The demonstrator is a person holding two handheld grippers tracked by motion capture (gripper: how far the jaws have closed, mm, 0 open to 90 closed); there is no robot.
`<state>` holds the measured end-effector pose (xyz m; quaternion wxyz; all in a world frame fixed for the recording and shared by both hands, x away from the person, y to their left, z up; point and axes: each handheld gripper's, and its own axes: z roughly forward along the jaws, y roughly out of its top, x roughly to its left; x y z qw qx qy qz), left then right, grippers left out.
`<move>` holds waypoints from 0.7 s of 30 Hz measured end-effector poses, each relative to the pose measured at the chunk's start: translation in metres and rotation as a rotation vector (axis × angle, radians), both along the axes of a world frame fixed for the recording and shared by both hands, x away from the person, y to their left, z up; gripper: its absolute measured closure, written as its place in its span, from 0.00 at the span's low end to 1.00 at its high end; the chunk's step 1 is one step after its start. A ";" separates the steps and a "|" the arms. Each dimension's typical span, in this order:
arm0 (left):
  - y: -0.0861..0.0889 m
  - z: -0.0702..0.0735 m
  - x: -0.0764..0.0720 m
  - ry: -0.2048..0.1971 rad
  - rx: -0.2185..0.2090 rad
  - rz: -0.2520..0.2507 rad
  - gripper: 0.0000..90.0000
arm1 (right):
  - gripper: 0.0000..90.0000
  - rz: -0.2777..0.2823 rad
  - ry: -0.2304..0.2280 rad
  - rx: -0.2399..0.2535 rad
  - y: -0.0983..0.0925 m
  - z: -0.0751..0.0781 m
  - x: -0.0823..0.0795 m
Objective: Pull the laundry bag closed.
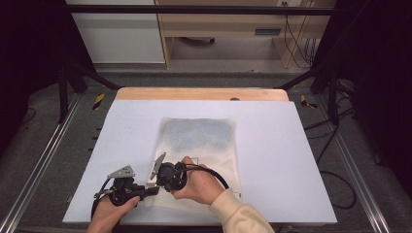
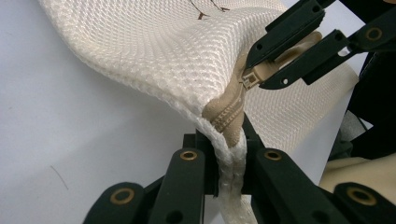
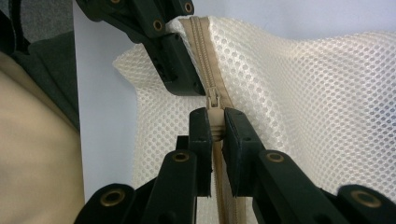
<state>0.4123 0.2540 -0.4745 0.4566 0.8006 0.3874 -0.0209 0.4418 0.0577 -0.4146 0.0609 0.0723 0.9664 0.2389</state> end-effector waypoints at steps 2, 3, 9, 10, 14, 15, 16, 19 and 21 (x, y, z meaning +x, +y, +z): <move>0.000 0.000 0.000 0.000 0.002 -0.003 0.94 | 0.92 -0.004 0.003 -0.004 -0.003 -0.001 0.001; 0.000 0.000 0.000 0.000 0.002 -0.003 0.94 | 0.92 -0.005 0.007 -0.001 -0.004 -0.001 0.001; -0.001 0.000 -0.001 -0.003 0.004 -0.008 0.94 | 0.91 -0.015 0.008 -0.003 -0.011 -0.003 0.002; -0.002 0.000 -0.001 -0.003 0.006 -0.011 0.94 | 0.91 -0.020 0.012 -0.002 -0.012 -0.004 0.003; -0.002 0.000 -0.001 -0.002 0.004 -0.009 0.94 | 0.91 -0.024 0.014 0.000 -0.015 -0.004 0.002; -0.002 0.000 -0.001 0.000 0.002 -0.010 0.94 | 0.91 -0.021 0.013 0.004 -0.016 -0.004 0.003; -0.002 0.000 -0.001 -0.002 0.006 -0.010 0.94 | 0.91 -0.022 0.014 0.006 -0.017 -0.004 0.002; -0.002 0.000 -0.001 0.000 0.004 -0.012 0.94 | 0.91 -0.025 0.011 0.002 -0.018 -0.005 0.002; -0.002 0.000 -0.002 0.003 0.005 -0.014 0.94 | 0.91 -0.034 0.014 0.005 -0.021 -0.005 0.002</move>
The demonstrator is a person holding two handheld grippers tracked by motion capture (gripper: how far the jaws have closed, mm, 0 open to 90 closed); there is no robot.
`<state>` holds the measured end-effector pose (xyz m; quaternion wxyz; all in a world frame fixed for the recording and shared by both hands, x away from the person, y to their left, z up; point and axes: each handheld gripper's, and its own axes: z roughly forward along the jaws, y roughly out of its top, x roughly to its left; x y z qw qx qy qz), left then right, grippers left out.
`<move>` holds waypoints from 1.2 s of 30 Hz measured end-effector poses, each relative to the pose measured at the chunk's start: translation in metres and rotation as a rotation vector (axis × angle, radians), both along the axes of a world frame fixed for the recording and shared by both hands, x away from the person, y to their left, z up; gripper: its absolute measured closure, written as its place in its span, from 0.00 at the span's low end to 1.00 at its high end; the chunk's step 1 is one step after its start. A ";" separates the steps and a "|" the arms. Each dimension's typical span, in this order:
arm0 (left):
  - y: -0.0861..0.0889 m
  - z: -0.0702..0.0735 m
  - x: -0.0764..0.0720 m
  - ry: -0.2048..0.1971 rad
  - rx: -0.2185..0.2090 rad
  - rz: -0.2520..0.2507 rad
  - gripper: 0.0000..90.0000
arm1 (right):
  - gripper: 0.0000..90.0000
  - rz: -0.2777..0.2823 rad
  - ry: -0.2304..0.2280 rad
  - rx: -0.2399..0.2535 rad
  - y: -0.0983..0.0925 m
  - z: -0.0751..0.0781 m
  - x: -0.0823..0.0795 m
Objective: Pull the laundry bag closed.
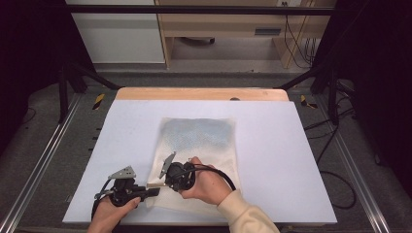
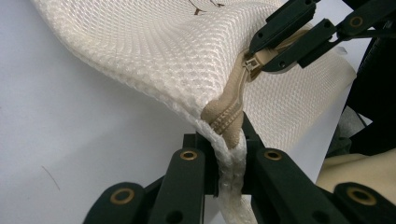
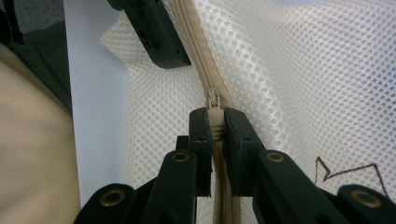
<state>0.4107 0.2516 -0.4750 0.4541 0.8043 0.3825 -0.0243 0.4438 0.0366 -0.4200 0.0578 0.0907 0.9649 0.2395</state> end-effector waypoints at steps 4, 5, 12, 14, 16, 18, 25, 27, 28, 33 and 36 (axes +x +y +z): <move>0.000 0.000 0.000 0.004 0.000 0.000 0.94 | 0.91 0.000 -0.003 0.001 -0.002 -0.001 0.000; 0.000 -0.001 0.000 0.007 0.002 0.001 0.94 | 0.91 -0.002 -0.004 -0.003 -0.004 -0.001 0.000; -0.001 -0.001 0.000 0.009 -0.001 -0.001 0.94 | 0.91 -0.015 -0.003 0.006 -0.010 0.001 0.000; 0.000 -0.001 -0.001 0.007 0.001 0.000 0.94 | 0.91 -0.019 -0.003 0.010 -0.012 0.002 -0.001; 0.000 -0.001 -0.001 0.010 -0.002 0.002 0.94 | 0.91 -0.020 -0.008 0.008 -0.014 0.002 -0.001; 0.000 -0.001 -0.001 0.007 0.000 0.001 0.94 | 0.91 -0.020 -0.009 0.009 -0.015 0.002 -0.002; -0.001 -0.001 -0.001 0.009 0.001 -0.004 0.94 | 0.91 -0.034 -0.007 0.007 -0.025 0.003 -0.003; -0.002 -0.001 -0.001 0.007 0.002 -0.008 0.94 | 0.91 -0.043 -0.006 0.003 -0.028 0.004 -0.003; -0.002 -0.001 -0.001 0.007 0.002 -0.008 0.94 | 0.91 -0.043 -0.006 0.003 -0.028 0.004 -0.003; -0.007 -0.001 -0.004 0.006 0.011 -0.028 0.94 | 0.91 -0.053 -0.005 -0.001 -0.036 0.004 -0.003; -0.009 -0.001 -0.005 0.008 0.013 -0.037 0.94 | 0.91 -0.057 0.002 0.001 -0.039 0.004 -0.003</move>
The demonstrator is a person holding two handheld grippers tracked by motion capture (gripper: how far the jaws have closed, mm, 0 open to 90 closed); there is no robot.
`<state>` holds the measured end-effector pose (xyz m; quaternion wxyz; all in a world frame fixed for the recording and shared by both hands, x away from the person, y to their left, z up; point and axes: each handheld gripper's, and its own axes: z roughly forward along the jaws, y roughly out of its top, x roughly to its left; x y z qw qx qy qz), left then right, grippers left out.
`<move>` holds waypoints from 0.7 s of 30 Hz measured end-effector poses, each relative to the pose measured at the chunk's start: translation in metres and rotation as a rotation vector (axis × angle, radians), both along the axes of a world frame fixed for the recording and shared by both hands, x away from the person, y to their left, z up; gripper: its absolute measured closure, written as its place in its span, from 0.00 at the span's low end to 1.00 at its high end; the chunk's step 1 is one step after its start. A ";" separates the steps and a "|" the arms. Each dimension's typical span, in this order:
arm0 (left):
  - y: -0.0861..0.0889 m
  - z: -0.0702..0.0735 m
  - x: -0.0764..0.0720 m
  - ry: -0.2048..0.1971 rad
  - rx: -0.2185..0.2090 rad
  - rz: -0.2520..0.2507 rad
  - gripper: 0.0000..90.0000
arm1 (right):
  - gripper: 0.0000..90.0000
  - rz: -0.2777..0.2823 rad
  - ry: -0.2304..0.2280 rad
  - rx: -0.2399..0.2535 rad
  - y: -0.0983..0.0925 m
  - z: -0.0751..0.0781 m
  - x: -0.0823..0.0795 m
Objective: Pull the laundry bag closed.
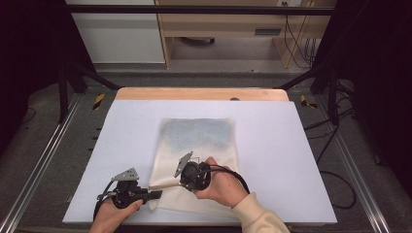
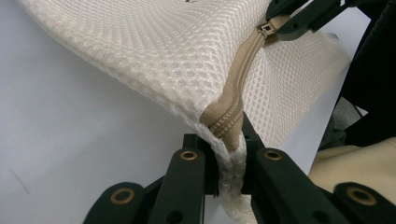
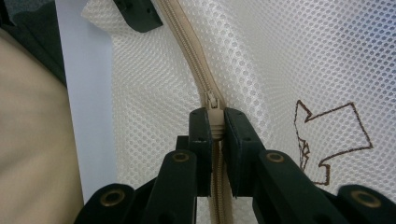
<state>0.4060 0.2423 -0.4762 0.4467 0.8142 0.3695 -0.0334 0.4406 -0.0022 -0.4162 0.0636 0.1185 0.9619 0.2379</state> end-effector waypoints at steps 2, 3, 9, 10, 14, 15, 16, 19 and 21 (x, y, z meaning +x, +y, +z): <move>-0.002 -0.001 -0.001 0.001 0.006 -0.001 0.94 | 0.91 -0.005 -0.003 -0.007 -0.003 0.000 0.000; -0.002 -0.001 -0.001 0.001 0.006 -0.001 0.94 | 0.91 -0.005 -0.003 -0.007 -0.003 0.000 0.000; -0.001 -0.002 0.000 -0.001 0.018 0.004 0.94 | 0.91 -0.018 -0.002 0.001 -0.013 -0.003 -0.002; -0.001 -0.002 0.000 -0.001 0.018 0.004 0.94 | 0.91 -0.018 -0.002 0.001 -0.013 -0.003 -0.002; -0.001 -0.002 0.000 0.001 0.023 0.007 0.94 | 0.91 -0.036 0.003 0.003 -0.022 -0.004 -0.004; -0.001 -0.002 0.000 0.002 0.024 0.007 0.94 | 0.91 -0.038 0.003 0.003 -0.024 -0.004 -0.004; -0.001 -0.002 0.000 0.001 0.028 0.009 0.94 | 0.91 -0.043 0.003 0.001 -0.026 -0.004 -0.004; -0.001 -0.002 0.001 0.002 0.028 0.010 0.94 | 0.91 -0.053 0.005 0.007 -0.033 -0.004 -0.005; -0.001 -0.002 0.001 0.001 0.030 0.010 0.94 | 0.91 -0.058 0.006 0.008 -0.034 -0.004 -0.005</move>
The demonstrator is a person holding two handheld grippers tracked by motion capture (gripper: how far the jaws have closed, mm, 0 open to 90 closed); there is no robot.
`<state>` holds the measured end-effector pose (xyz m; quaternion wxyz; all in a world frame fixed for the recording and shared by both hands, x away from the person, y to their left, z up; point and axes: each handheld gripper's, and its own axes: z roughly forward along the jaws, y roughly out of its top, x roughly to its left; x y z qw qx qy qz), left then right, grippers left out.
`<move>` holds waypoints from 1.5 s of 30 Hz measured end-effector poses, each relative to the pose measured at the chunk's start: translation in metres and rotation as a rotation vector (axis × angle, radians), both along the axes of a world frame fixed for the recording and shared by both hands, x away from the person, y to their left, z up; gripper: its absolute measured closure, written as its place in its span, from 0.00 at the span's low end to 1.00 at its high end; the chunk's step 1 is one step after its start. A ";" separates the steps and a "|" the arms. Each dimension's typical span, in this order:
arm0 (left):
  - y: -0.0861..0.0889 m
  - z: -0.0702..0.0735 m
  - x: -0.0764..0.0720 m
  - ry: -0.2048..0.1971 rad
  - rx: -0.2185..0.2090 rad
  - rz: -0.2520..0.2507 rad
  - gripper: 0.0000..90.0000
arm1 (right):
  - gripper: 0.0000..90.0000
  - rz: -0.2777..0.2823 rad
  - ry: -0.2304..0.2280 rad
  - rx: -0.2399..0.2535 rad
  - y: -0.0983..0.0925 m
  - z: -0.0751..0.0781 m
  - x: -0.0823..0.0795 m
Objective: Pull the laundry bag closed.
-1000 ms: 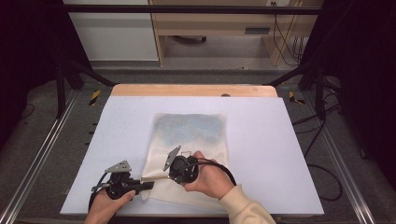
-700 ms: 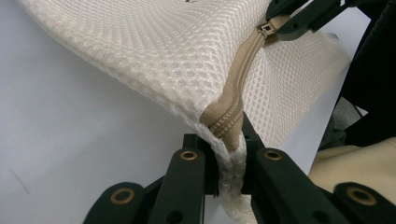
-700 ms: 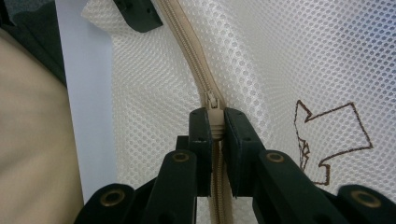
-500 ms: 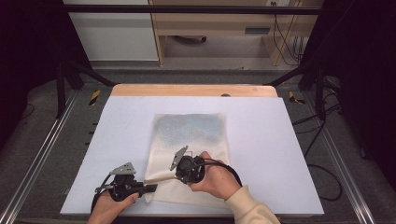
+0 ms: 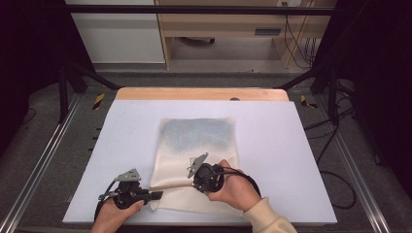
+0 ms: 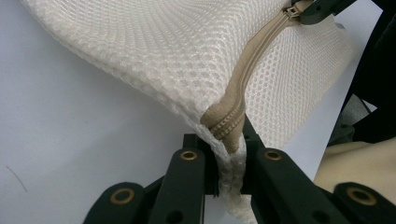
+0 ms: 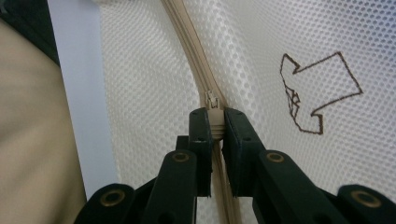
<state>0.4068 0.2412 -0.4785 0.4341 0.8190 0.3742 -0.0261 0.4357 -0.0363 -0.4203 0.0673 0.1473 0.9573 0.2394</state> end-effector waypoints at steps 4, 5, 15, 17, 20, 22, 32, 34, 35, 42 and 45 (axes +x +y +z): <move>0.000 0.000 0.000 -0.001 0.003 0.000 0.94 | 0.91 -0.005 -0.001 0.004 -0.006 0.000 -0.001; 0.000 0.000 0.000 -0.001 0.002 0.000 0.94 | 0.91 -0.009 0.000 0.010 -0.007 0.000 -0.001; 0.000 0.000 0.000 -0.006 0.009 -0.002 0.94 | 0.91 -0.029 0.009 0.017 -0.017 -0.001 -0.004; 0.000 0.001 -0.001 -0.010 0.015 -0.001 0.94 | 0.91 -0.033 0.012 0.022 -0.020 -0.001 -0.005; -0.001 0.001 -0.001 -0.013 0.013 0.000 0.94 | 0.91 -0.043 0.012 0.039 -0.022 -0.001 -0.005; -0.001 0.001 -0.001 -0.015 0.013 -0.004 0.94 | 0.91 -0.042 0.003 0.047 -0.023 0.000 -0.006; -0.001 0.002 -0.001 -0.022 0.013 -0.001 0.94 | 0.91 -0.067 -0.010 0.099 -0.035 0.000 -0.011; -0.001 0.003 -0.001 -0.023 0.014 -0.002 0.94 | 0.91 -0.076 -0.007 0.107 -0.038 -0.001 -0.010; -0.001 0.003 -0.001 -0.023 0.014 -0.002 0.94 | 0.91 -0.076 -0.007 0.107 -0.038 -0.001 -0.010; -0.001 0.003 -0.002 -0.025 0.013 -0.002 0.93 | 0.91 -0.104 -0.006 0.125 -0.049 0.000 -0.011; -0.002 0.003 -0.002 -0.026 0.011 -0.001 0.93 | 0.91 -0.113 -0.006 0.130 -0.052 0.001 -0.012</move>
